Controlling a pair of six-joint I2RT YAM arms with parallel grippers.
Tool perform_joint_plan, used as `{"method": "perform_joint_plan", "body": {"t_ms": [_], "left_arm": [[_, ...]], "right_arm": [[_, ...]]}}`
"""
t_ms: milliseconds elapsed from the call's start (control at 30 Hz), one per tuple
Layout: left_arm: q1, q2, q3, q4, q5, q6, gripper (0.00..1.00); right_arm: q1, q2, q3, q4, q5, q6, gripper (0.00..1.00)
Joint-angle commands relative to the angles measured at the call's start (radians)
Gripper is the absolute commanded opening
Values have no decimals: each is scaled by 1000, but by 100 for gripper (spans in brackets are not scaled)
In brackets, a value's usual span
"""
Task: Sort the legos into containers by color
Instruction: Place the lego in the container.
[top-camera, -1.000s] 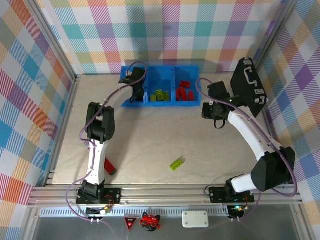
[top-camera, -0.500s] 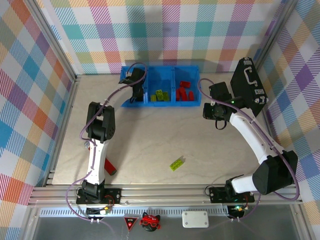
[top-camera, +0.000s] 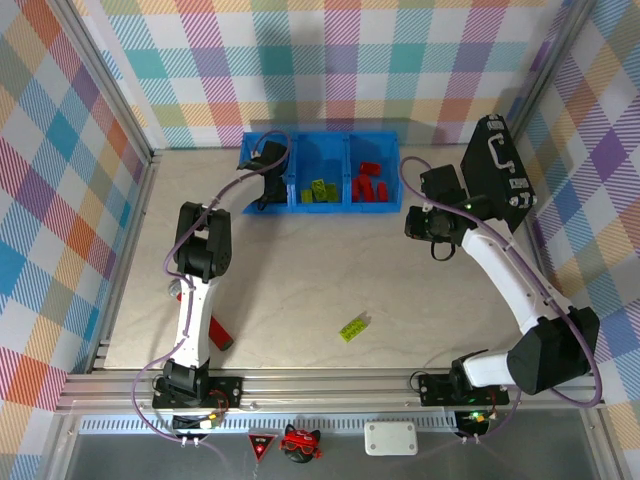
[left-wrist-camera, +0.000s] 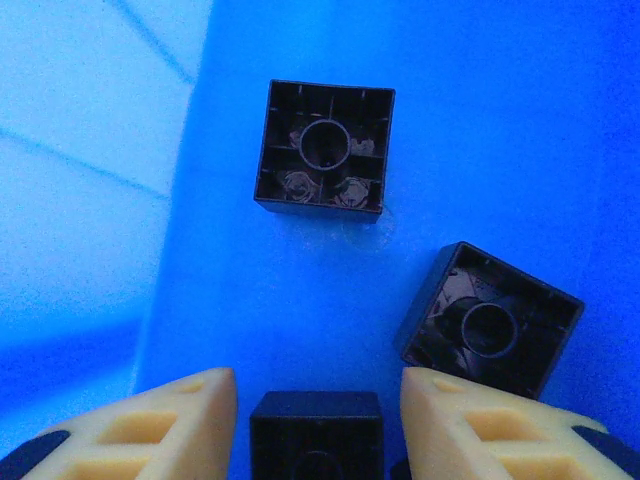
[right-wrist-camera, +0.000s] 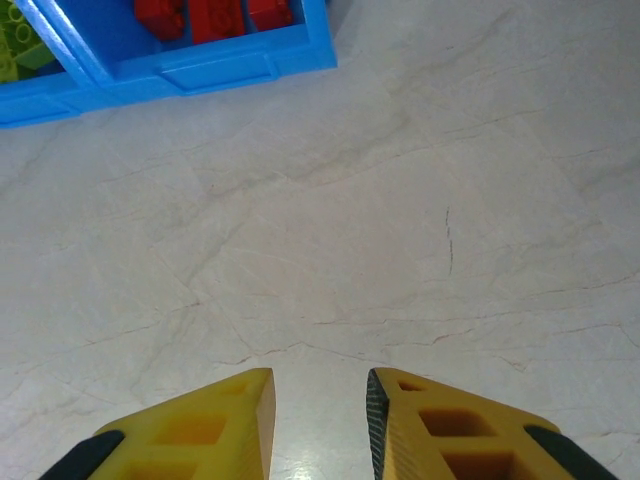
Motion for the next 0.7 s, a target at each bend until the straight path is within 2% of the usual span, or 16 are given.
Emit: {"method": "perform_joint_plan", "body": {"t_ms": [0, 133, 300, 533, 667], "left_arm": [[7, -121, -27, -9, 33, -16, 43], [6, -209, -77, -9, 75, -25, 42], [6, -324, -129, -47, 134, -15, 41], [9, -501, -250, -157, 259, 22, 42], [9, -598, -291, -278, 253, 77, 42]], "right_arm": [[11, -26, -12, -18, -53, 38, 33], [44, -33, -31, -14, -99, 86, 33], [131, -15, -67, -15, -92, 171, 35], [298, 30, -128, -1, -99, 316, 38], [385, 77, -149, -1, -109, 378, 39]]}}
